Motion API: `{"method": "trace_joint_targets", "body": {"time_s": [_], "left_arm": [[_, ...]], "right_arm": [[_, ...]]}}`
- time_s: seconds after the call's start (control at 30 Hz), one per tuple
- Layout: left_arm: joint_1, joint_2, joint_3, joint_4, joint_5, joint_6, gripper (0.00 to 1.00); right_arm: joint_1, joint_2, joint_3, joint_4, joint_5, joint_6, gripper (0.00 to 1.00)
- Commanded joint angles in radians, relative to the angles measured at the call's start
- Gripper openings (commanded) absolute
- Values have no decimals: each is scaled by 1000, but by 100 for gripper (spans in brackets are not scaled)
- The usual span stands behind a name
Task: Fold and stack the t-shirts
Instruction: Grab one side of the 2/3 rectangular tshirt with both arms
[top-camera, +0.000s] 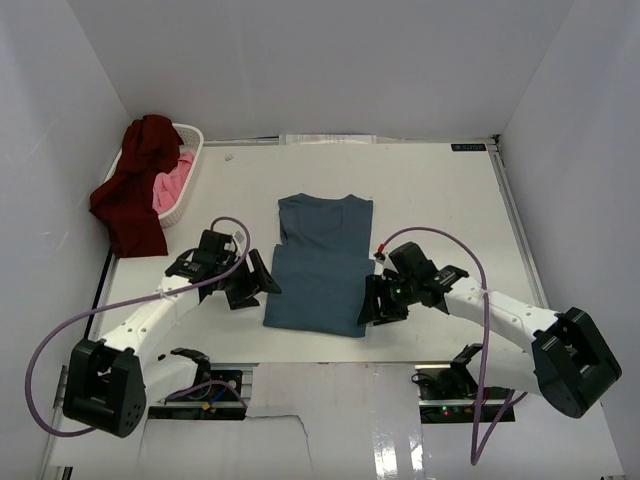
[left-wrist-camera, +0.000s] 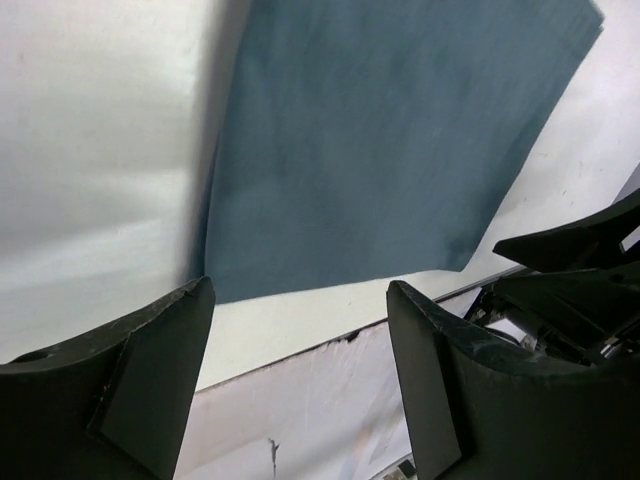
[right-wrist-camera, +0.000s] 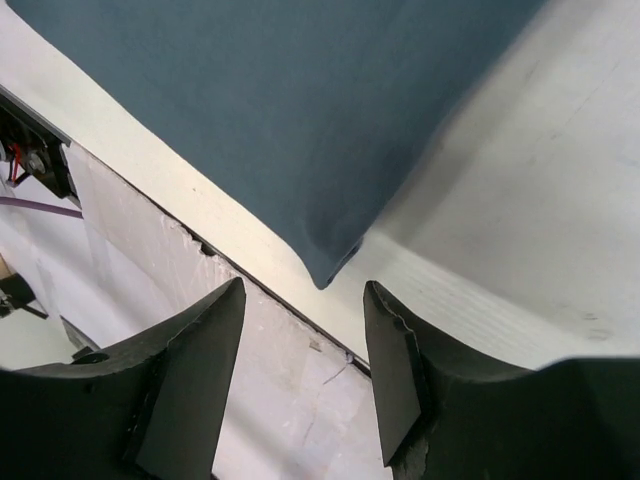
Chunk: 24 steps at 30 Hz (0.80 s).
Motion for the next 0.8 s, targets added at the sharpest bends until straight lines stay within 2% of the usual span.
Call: {"method": "trace_joint_targets", "body": {"time_s": [0.0,0.07,0.2,0.47,0.5,0.53,0.67,0.77], "left_arm": [[-17,-102,-75,-34,-32,-94,80],[-25,-169,-130,-36,-55,-131,80],[-36,-207,-172,-38,-101,-189,77],[-73,-93,-218,2,-170,-306,75],[-76,-81,-218,5,-173,-309,75],[-80,-67,-221,13,-176,-310,75],[-88,-56,-232,36,-193,-312,74],[-91,-40,-244,50,-198,-310,71]], "right_arm": [[45,-12,-41,91,32,120,57],[59,-5,-67,139,38,154,57],[67,19,-102,202,52,192,57],[80,73,-150,315,86,249,52],[80,79,-150,321,81,257,50],[83,83,-150,328,81,258,43],[87,90,-151,321,84,263,35],[87,84,-150,317,89,263,26]]}}
